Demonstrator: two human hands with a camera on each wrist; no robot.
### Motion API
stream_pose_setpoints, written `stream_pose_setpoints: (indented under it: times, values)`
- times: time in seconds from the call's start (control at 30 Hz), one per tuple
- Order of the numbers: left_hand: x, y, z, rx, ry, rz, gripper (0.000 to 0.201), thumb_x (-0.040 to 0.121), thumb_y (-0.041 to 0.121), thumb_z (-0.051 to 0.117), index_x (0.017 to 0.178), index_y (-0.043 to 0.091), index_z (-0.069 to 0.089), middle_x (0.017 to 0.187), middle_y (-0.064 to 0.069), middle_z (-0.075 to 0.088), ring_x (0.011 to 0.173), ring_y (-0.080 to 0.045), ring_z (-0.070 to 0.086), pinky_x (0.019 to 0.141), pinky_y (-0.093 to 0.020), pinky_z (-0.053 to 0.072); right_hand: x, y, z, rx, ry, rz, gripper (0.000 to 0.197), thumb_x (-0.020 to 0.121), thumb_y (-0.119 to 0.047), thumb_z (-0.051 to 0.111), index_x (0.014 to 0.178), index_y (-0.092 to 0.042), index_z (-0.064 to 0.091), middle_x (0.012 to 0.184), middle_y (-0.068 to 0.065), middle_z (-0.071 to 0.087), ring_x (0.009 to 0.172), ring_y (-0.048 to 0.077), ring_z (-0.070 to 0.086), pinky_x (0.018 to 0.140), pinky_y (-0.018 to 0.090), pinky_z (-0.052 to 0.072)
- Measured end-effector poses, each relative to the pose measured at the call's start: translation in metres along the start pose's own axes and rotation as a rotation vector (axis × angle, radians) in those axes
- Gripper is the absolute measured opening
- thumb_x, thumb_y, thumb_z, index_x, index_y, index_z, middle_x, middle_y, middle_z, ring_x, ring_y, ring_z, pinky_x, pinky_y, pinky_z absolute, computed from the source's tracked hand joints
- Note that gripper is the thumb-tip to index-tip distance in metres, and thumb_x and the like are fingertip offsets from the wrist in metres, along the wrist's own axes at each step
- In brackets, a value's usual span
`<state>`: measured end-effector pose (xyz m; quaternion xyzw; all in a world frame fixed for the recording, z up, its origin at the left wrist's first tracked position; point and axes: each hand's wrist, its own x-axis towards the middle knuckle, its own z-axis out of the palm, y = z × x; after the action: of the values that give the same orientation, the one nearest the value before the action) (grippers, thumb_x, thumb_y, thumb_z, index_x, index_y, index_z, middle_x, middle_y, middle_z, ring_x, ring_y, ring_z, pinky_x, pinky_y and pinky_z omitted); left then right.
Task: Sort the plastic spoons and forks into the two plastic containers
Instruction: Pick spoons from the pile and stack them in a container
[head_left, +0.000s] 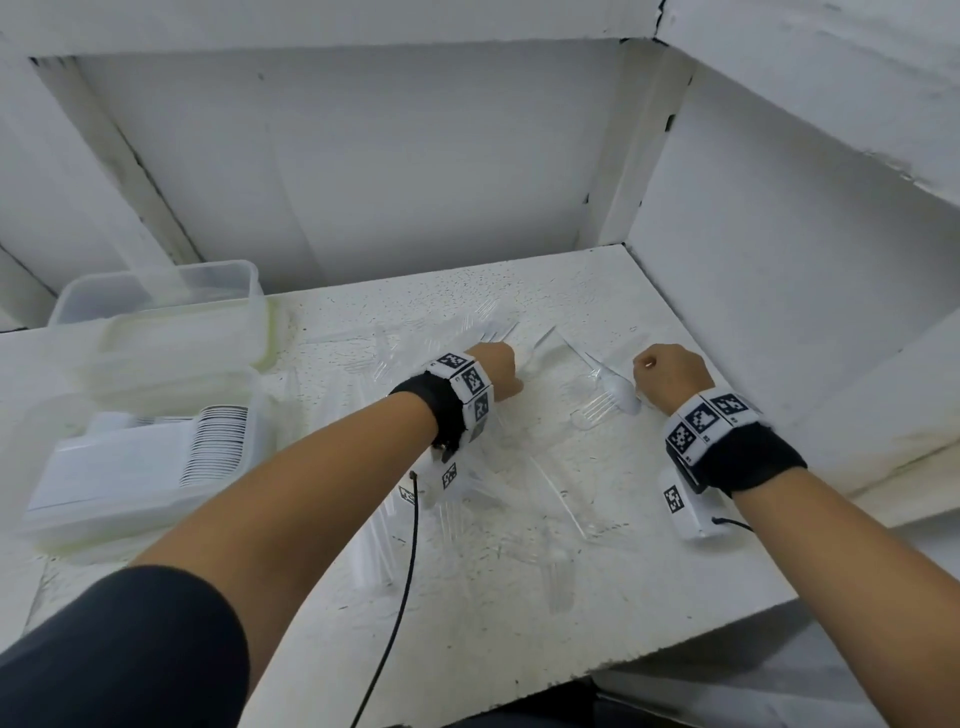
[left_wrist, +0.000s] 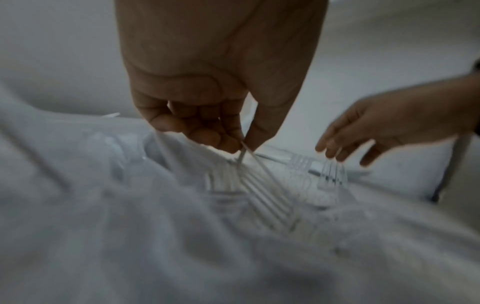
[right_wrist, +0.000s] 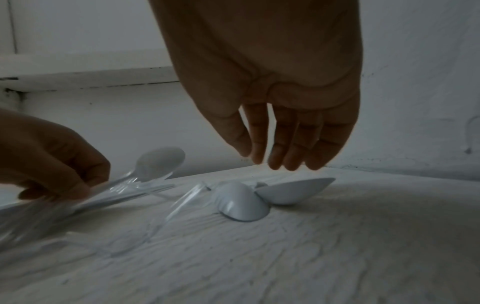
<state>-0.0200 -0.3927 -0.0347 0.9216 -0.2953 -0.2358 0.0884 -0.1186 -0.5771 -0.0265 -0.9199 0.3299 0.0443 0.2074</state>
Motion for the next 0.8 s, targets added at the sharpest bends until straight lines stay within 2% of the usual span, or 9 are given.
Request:
stream_pose_setpoints:
  times: [0.07,0.17,0.23,0.33,0.4,0.5,0.63,0.73,0.8]
  values:
    - [-0.004,-0.003,-0.005,-0.14,0.054,0.003,0.015,0.092,0.021,0.049,0.081,0.012,0.046,0.07,0.005,0.04,0.07,-0.014,0.043,0.054,-0.018,0.029,0.001,-0.002,-0.003,-0.084,-0.071,0.045,0.031,0.092,-0.008,0.048,0.122,-0.002,0.056,0.129,0.014,0.055,0.117,0.031,0.052,0.091,0.031,0.042]
    - [-0.011,-0.011,-0.01,-0.384,0.154,0.013,0.02,0.09,0.016,0.05,0.072,0.019,0.041,0.082,0.0,0.057,0.081,-0.018,0.052,0.059,-0.019,0.036,-0.004,-0.004,-0.001,-0.239,-0.156,0.036,0.028,0.094,-0.012,0.048,0.116,0.001,0.058,0.122,0.016,0.06,0.103,0.03,0.058,0.082,0.03,0.044]
    - [-0.019,-0.013,-0.015,-0.51,0.205,0.023,0.016,0.088,0.012,0.049,0.075,0.016,0.042,0.085,-0.003,0.063,0.078,-0.016,0.058,0.062,-0.019,0.041,-0.007,-0.004,0.002,-0.283,-0.168,0.007,0.028,0.094,-0.014,0.048,0.114,0.001,0.059,0.118,0.016,0.061,0.104,0.029,0.059,0.082,0.031,0.046]
    - [-0.029,-0.015,-0.021,-0.622,0.239,0.062,0.004,0.09,0.009,0.047,0.091,0.011,0.044,0.083,-0.006,0.064,0.067,-0.014,0.059,0.062,-0.022,0.045,-0.013,-0.006,0.0,-0.289,-0.188,-0.04,0.025,0.093,-0.009,0.049,0.114,-0.001,0.06,0.119,0.014,0.06,0.108,0.028,0.057,0.088,0.032,0.046]
    - [-0.033,-0.017,-0.025,-0.647,0.238,0.085,0.009,0.091,0.009,0.045,0.098,0.014,0.043,0.084,-0.007,0.062,0.068,-0.016,0.059,0.064,-0.025,0.048,-0.02,-0.009,-0.005,-0.261,-0.2,-0.08,0.022,0.093,-0.005,0.045,0.111,-0.005,0.058,0.116,0.012,0.06,0.1,0.027,0.058,0.08,0.032,0.047]
    - [-0.034,-0.017,-0.028,-0.579,0.249,0.098,0.009,0.092,0.012,0.043,0.1,0.016,0.041,0.084,-0.009,0.059,0.07,-0.021,0.053,0.065,-0.03,0.047,-0.036,-0.013,-0.016,-0.174,-0.21,-0.116,0.026,0.092,0.001,0.031,0.107,-0.013,0.048,0.095,0.012,0.056,0.07,0.029,0.061,0.056,0.028,0.045]
    - [-0.026,-0.013,-0.024,-0.477,0.272,0.093,0.009,0.093,0.016,0.043,0.102,0.014,0.044,0.085,-0.008,0.055,0.063,-0.016,0.046,0.053,-0.022,0.034,-0.042,-0.016,-0.036,-0.12,-0.036,-0.256,0.044,0.087,0.007,0.034,0.123,-0.015,0.049,0.068,0.004,0.045,0.055,0.018,0.044,0.049,0.025,0.035]
    - [-0.013,-0.006,-0.022,-0.365,0.278,0.106,0.018,0.095,0.021,0.044,0.102,0.008,0.054,0.082,-0.002,0.053,0.072,-0.019,0.047,0.053,-0.02,0.031,-0.047,-0.022,-0.052,0.138,0.143,-0.324,0.031,0.091,-0.005,0.048,0.121,-0.013,0.053,0.075,0.009,0.054,0.064,0.023,0.049,0.054,0.027,0.037]
    - [-0.005,0.0,-0.022,-0.309,0.269,0.127,0.02,0.095,0.021,0.043,0.083,0.009,0.054,0.069,0.0,0.048,0.074,-0.02,0.047,0.052,-0.02,0.029,-0.045,-0.023,-0.058,0.319,0.282,-0.328,0.023,0.09,-0.015,0.057,0.112,-0.012,0.058,0.083,0.007,0.057,0.072,0.02,0.051,0.057,0.018,0.039]
